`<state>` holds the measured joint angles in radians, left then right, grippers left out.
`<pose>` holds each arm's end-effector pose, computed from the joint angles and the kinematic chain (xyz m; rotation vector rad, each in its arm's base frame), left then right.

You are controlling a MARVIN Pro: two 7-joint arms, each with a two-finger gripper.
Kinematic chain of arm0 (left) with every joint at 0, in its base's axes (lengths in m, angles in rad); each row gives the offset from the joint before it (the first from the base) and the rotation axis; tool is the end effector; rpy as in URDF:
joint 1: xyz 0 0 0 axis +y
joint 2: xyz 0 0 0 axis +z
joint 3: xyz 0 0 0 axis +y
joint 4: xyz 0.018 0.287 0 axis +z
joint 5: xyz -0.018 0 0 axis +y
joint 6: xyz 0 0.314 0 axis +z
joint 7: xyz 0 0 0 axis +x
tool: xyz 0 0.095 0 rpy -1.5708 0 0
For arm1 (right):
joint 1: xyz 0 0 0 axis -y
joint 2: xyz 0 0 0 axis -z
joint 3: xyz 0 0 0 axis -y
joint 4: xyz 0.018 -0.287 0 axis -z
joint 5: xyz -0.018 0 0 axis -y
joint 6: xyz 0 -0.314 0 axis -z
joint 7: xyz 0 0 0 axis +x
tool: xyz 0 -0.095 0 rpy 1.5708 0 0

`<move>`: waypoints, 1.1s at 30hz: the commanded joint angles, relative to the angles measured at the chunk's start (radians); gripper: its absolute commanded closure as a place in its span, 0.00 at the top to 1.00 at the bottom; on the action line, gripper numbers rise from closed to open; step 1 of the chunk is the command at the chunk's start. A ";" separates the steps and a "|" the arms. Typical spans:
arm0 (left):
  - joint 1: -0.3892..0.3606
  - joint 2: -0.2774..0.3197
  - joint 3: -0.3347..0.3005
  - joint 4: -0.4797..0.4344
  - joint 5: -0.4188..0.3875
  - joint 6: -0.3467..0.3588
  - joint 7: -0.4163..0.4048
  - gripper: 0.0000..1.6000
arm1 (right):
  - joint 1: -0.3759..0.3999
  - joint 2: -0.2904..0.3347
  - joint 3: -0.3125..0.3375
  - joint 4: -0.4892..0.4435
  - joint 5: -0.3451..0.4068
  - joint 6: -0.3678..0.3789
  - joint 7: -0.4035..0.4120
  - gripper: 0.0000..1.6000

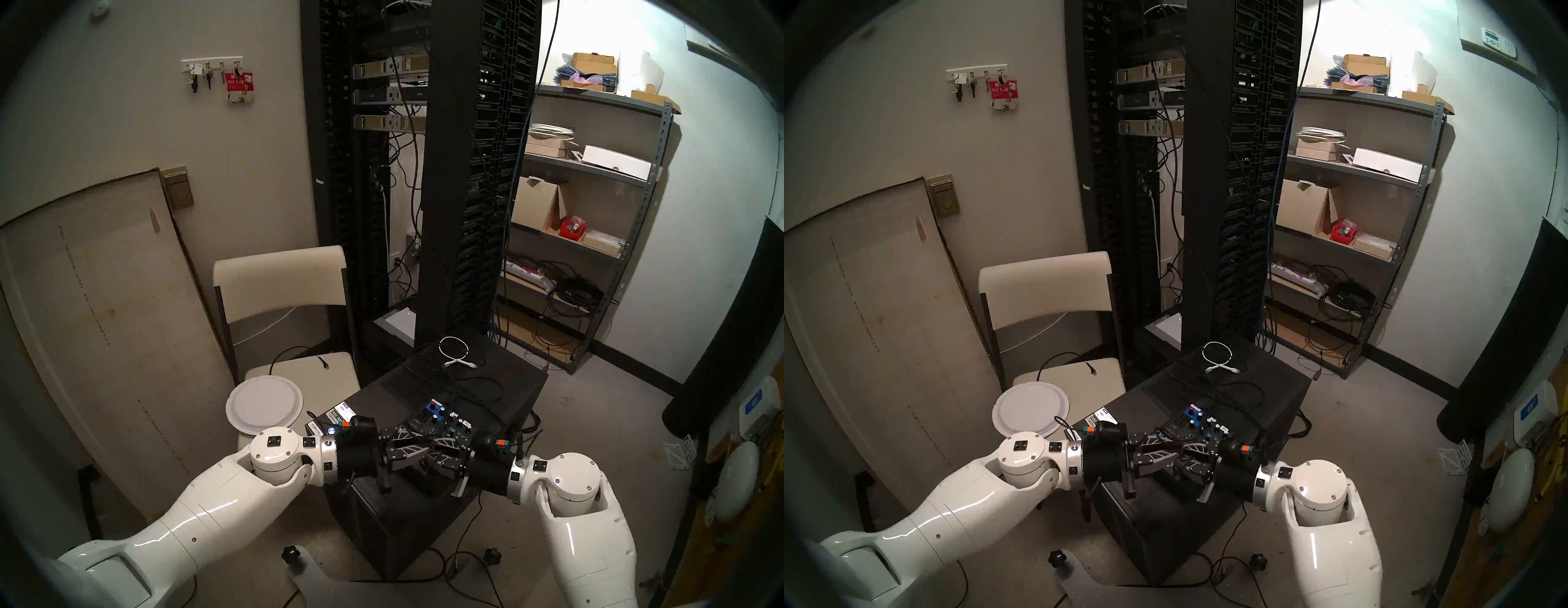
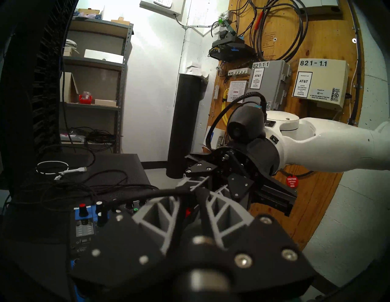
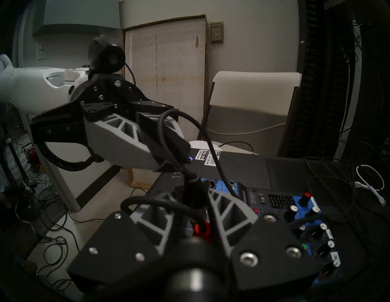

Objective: Insert aux cable

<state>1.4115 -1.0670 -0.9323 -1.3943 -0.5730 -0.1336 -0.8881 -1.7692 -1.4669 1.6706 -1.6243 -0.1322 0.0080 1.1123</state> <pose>0.3422 -0.0878 -0.3692 1.4929 -1.0043 1.2092 0.3149 0.0155 -0.3700 -1.8577 -1.0386 -1.3706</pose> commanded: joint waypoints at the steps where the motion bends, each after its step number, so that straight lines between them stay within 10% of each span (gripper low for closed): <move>1: -0.011 -0.014 0.004 -0.012 0.004 -0.003 0.001 0.44 | 0.000 -0.008 -0.011 -0.014 0.009 0.000 0.011 0.42; 20: -0.032 -0.027 0.020 0.022 0.028 -0.002 0.022 0.45 | -0.002 -0.008 -0.007 -0.012 0.013 -0.003 0.016 0.44; 25: -0.035 -0.028 0.020 0.028 0.036 -0.012 0.027 0.20 | -0.003 -0.008 -0.007 -0.015 0.014 -0.002 0.017 0.44; 26: -0.039 -0.027 0.022 0.030 0.036 -0.012 0.022 0.00 | -0.004 -0.008 -0.007 -0.015 0.014 -0.002 0.017 0.44; 33: -0.045 -0.025 0.026 0.034 0.041 -0.014 0.011 0.00 | -0.004 -0.006 -0.006 -0.018 0.014 0.001 0.022 0.48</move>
<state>1.3761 -1.0876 -0.9080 -1.3592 -0.5293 -0.1458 -0.8655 -1.7698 -1.4670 1.6724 -1.6234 -0.1303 0.0071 1.1192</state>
